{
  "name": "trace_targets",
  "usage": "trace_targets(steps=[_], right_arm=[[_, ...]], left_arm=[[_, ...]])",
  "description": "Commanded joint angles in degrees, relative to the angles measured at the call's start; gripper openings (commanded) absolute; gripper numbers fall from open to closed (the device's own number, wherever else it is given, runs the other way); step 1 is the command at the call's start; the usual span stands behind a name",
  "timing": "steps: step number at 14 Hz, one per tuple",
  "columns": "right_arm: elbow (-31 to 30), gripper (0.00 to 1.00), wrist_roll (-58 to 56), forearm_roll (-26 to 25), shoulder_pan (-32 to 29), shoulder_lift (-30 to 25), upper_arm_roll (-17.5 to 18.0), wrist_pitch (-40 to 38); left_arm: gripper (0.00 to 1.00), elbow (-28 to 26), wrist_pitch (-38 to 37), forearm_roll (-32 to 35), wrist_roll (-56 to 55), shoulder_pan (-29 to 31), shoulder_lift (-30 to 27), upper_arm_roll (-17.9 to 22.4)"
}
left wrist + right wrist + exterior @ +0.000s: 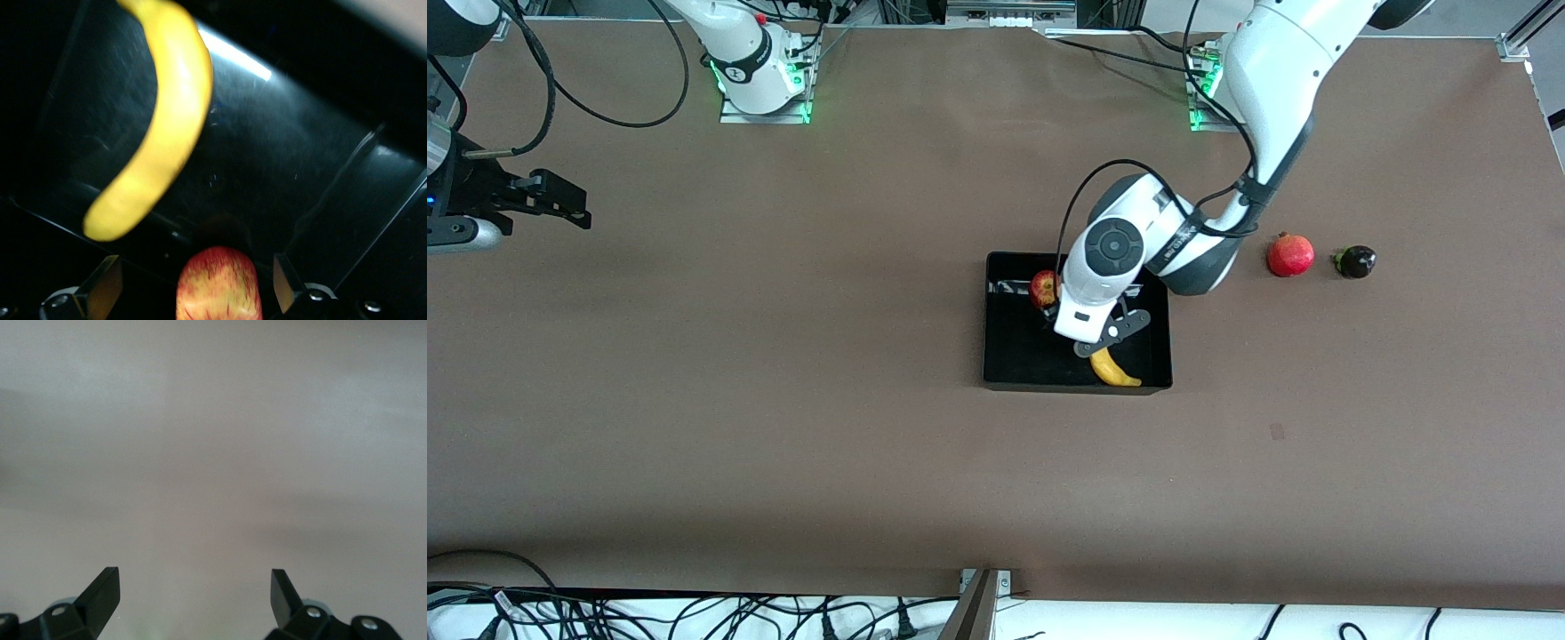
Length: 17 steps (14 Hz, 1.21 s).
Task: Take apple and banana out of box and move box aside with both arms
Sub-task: 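Reach the left gripper into the black tray over the apple, then close the left gripper on the red-yellow apple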
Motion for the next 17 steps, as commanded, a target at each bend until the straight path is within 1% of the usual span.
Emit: trace_targets(steps=[1,3,14,15,17], right_arm=[[1.12,1.00,-0.79,0.80,-0.44,0.41,0.05,-0.42],[1.12,1.00,-0.79,0.80,-0.44,0.41,0.05,-0.42],[1.12,1.00,-0.70,0.89,-0.35,0.33,0.05,-0.42],[1.12,1.00,-0.70,0.80,-0.35,0.41,0.05,-0.50],[1.12,1.00,-0.70,0.89,-0.35,0.41,0.05,-0.50]], left_arm=[[1.00,-2.99,3.24,3.63,-4.01,-0.26,0.45,-1.21],[1.00,-4.32,5.17,3.63,-5.07,-0.70,0.63,-1.39],[1.00,-4.41,7.11,3.98,-7.71,-1.76,2.65,-1.48],[0.98,-4.41,7.11,3.99,-7.89,-1.76,2.65,-1.48],[0.30,-4.41,7.11,4.07,-8.68,-1.76,2.74,-1.48]])
